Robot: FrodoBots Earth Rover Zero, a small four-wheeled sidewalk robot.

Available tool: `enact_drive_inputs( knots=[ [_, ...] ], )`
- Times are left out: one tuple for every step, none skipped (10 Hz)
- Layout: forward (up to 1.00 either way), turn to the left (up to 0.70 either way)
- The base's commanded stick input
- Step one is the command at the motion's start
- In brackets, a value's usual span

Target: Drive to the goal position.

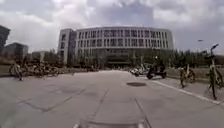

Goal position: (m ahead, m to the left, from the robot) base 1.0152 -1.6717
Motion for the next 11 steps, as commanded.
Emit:
enact_drive_inputs(
  knots=[
    [0.60, 0.00],
    [0.60, 0.00],
    [0.60, 0.00],
    [0.60, 0.00],
    [0.60, 0.00],
    [0.60, 0.00],
    [0.60, 0.00],
    [0.60, 0.00],
    [0.60, 0.00],
    [0.60, 0.00],
    [0.60, 0.00]
  ],
)
